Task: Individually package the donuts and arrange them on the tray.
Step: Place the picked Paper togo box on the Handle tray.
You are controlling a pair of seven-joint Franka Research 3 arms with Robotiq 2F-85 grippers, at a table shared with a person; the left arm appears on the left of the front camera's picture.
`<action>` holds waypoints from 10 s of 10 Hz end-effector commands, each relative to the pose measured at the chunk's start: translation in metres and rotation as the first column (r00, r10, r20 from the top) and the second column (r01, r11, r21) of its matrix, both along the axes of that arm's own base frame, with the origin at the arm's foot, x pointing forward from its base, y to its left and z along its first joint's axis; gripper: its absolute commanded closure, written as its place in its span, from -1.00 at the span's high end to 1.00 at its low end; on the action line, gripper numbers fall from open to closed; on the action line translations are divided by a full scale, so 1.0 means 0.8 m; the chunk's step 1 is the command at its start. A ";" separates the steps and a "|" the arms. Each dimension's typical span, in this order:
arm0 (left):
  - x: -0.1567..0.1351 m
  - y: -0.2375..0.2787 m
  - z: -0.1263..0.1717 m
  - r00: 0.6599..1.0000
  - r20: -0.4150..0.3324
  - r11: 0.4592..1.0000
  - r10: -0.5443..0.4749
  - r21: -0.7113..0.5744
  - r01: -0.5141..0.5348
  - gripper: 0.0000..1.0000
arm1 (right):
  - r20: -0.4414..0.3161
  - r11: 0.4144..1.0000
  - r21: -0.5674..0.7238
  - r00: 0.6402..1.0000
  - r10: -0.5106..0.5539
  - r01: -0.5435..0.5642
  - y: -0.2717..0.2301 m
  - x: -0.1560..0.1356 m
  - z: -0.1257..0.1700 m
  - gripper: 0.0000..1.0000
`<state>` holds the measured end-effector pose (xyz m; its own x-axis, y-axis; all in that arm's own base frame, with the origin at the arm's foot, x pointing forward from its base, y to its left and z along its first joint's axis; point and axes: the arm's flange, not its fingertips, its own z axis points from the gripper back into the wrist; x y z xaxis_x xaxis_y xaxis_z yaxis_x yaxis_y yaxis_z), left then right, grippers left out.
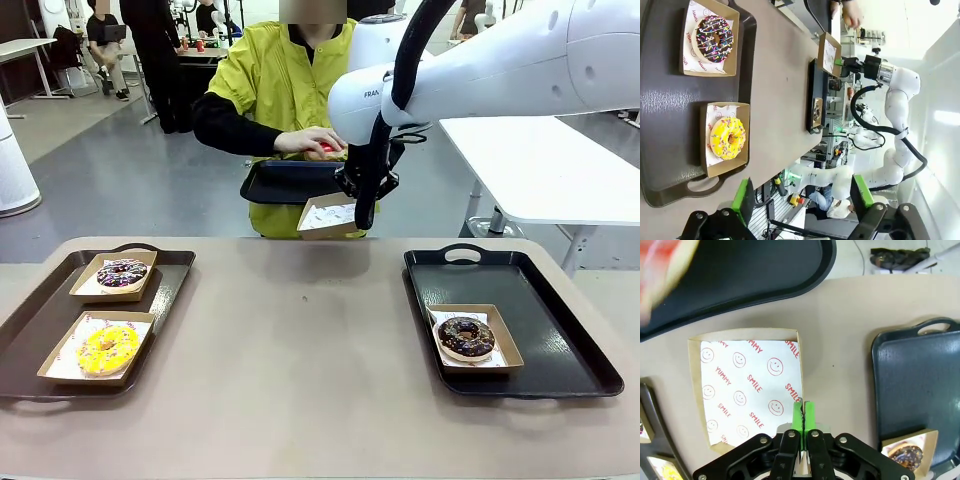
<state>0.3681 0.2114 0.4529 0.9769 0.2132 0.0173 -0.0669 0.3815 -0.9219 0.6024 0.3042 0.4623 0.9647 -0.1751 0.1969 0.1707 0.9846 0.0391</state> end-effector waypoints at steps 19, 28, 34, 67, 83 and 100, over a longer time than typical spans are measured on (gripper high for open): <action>-0.003 0.002 0.003 1.000 0.003 1.000 -0.005 0.008 0.005 1.00 | -0.130 0.962 0.010 0.954 0.270 -0.271 -0.164 -0.100 0.137 -0.97; -0.003 0.002 0.003 1.000 0.003 1.000 -0.005 0.008 0.005 1.00 | 0.033 0.964 0.158 0.977 0.209 -0.212 -0.354 -0.088 0.011 -0.97; -0.003 0.002 0.003 1.000 0.003 1.000 -0.005 0.008 0.005 1.00 | -0.012 0.974 0.143 0.984 0.177 -0.173 -0.357 -0.089 -0.006 -0.97; -0.003 0.002 0.003 1.000 0.003 1.000 -0.005 0.008 0.005 1.00 | -0.116 0.963 0.233 0.980 0.162 -0.132 -0.440 -0.118 -0.062 1.00; -0.003 0.002 0.003 1.000 0.003 1.000 -0.005 0.008 0.005 1.00 | 0.246 0.372 0.890 0.964 0.098 -0.265 -0.732 -0.169 -0.098 1.00; -0.003 0.002 0.003 1.000 0.003 1.000 -0.005 0.008 0.005 1.00 | 0.198 0.406 0.883 0.972 0.130 -0.234 -0.731 -0.176 -0.112 1.00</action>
